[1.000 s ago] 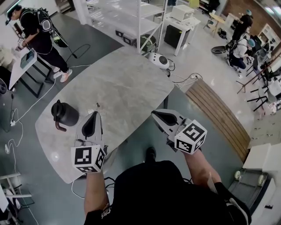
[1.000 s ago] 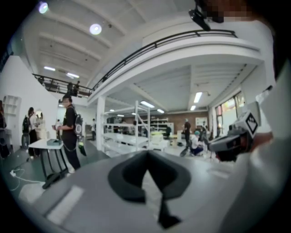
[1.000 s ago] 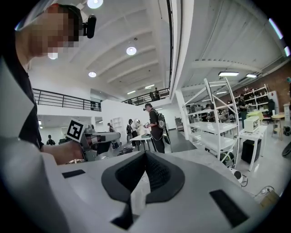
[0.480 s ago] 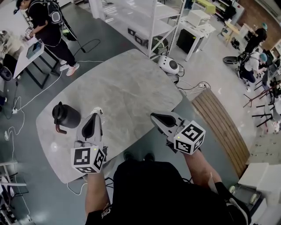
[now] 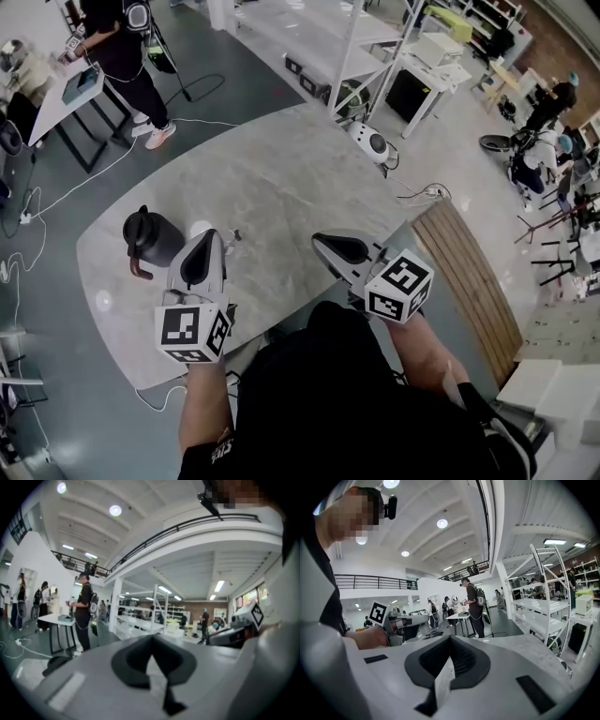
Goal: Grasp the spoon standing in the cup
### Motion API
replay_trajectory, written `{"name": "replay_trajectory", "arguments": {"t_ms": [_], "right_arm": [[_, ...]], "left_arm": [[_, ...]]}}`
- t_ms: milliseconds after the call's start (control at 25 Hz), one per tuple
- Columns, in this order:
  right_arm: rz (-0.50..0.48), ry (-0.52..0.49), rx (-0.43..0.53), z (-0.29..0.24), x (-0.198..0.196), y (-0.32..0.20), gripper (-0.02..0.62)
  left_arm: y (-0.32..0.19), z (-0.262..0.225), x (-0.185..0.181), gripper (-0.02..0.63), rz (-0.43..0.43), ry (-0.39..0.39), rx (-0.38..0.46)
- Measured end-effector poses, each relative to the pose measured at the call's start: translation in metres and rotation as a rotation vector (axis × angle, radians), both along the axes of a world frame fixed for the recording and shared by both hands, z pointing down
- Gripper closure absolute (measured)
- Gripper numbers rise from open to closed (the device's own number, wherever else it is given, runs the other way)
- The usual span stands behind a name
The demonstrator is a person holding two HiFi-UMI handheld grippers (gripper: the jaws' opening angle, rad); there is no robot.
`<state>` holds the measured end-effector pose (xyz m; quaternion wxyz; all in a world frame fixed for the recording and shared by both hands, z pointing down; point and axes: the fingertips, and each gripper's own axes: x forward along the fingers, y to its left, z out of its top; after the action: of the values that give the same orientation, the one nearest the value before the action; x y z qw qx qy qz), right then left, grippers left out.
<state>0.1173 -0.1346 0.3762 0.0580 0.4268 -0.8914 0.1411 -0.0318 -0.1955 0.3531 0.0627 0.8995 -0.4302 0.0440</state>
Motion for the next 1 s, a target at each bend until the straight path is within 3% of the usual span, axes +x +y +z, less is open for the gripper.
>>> {"name": "replay_trajectory", "arguments": {"t_ms": [360, 680, 1000], "right_arm": [[-0.088, -0.017, -0.056, 0.017, -0.005, -0.047, 0.601], [-0.209, -0.012, -0.083, 0.033, -0.006, -0.116, 0.601], [-0.296, -0.013, -0.127, 0.053, -0.017, -0.145, 0.601]], "left_arm": [[-0.035, 0.010, -0.016, 0.597, -0.110, 0.008, -0.028], [-0.077, 0.032, -0.002, 0.597, -0.181, -0.017, -0.082], [-0.098, 0.042, 0.006, 0.597, -0.213, -0.028, -0.121]]}}
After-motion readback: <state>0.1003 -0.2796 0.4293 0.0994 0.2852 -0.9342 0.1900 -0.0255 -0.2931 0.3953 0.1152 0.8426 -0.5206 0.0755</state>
